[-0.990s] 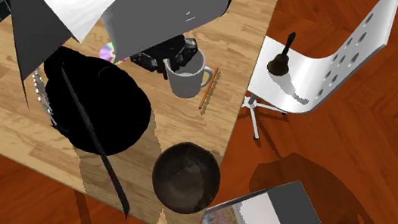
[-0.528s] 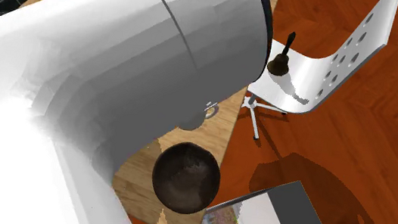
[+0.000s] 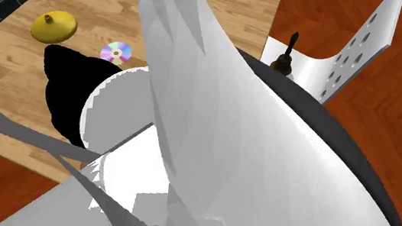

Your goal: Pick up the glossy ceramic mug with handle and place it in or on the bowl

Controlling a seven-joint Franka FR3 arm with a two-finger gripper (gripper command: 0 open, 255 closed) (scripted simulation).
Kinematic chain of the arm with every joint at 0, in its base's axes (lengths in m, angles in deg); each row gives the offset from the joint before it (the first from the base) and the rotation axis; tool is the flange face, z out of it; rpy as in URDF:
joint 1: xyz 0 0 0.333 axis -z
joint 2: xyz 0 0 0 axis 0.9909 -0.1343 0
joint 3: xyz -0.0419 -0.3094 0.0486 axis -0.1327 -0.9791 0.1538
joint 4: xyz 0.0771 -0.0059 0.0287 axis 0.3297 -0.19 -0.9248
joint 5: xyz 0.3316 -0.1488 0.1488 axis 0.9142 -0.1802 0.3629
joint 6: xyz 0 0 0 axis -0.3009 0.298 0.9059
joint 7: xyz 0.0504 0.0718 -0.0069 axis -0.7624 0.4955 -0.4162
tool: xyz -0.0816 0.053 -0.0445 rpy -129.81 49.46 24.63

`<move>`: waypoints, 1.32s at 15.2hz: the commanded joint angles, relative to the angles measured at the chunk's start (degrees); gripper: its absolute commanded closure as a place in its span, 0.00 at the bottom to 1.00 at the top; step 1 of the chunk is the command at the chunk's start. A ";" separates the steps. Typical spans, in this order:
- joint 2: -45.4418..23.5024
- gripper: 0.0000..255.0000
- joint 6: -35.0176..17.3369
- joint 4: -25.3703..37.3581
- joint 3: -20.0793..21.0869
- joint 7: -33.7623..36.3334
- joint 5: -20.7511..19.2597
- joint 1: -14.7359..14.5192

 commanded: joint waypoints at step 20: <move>-1.63 1.00 -14.53 -12.91 1.99 1.77 1.04 -0.81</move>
